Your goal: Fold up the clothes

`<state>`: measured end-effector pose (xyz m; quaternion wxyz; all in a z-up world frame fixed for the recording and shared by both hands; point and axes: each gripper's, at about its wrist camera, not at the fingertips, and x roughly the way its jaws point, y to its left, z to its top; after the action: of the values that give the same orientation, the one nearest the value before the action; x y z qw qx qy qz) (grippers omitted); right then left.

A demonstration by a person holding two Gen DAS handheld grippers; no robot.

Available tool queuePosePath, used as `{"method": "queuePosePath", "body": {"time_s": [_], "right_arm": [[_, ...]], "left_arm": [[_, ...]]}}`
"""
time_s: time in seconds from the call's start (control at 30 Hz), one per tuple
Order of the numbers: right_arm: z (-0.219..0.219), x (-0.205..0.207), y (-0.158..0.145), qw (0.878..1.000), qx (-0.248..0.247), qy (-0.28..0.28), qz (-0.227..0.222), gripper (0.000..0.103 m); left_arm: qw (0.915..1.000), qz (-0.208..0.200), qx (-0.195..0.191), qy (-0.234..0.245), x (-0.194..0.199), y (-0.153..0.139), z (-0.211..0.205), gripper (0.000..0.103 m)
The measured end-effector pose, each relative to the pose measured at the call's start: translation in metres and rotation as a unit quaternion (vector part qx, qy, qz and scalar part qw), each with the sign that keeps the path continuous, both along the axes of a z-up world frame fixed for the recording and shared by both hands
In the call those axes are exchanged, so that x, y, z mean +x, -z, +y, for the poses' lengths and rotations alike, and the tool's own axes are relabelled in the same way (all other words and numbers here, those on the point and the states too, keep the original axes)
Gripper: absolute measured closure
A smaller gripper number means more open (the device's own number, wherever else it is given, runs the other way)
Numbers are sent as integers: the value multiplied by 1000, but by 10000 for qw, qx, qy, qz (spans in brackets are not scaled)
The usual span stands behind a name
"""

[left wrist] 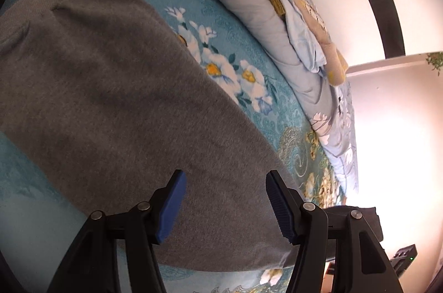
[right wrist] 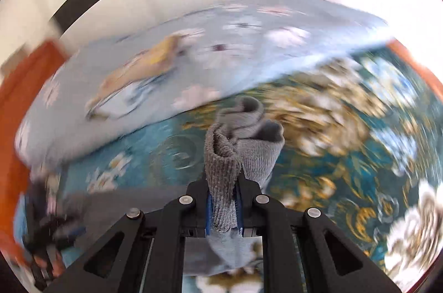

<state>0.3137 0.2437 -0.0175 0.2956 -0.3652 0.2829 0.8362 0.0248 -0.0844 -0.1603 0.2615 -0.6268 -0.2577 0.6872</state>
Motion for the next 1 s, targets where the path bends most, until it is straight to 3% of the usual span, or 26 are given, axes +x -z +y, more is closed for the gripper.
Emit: {"method": "queuePosePath", "body": {"time_s": [0.13,0.23,0.33,0.43,0.6,0.8,0.87,0.97,1.0], "right_arm": [[-49,-66,25,9965,-168,-772,-261,89],[-95,-108,47,9884,-20,-1382,-623,89],[-136,-134,61,9775,198,-1884,-925,89],[-167,-156,81,9624,487,-2268,-1415,89],[-186,-167,110,9485,556,-2443,-1940,84],[-203,-160,122,9392,621,-2709,-2017,73],[-202,-157,124,9396,500,-2746,-1980,72],[-197,-153,118,9411,53,-2959,-1637,59],[-196,-151,114,9393,-81,-3092,-1486,59]], "left_arm": [[9988,-106,246,-421,-4,2,-19,39],[9954,-267,507,-762,-6,7,-33,39],[9930,-386,654,-905,-8,12,-39,39],[9941,-394,565,-841,-10,14,-37,39],[9932,-481,669,-827,-12,18,-36,38],[9933,-531,683,-771,-14,22,-33,38],[9931,-542,690,-775,-15,23,-33,37],[9929,-537,706,-797,-17,24,-34,37],[9928,-534,720,-799,-17,24,-33,37]]}}
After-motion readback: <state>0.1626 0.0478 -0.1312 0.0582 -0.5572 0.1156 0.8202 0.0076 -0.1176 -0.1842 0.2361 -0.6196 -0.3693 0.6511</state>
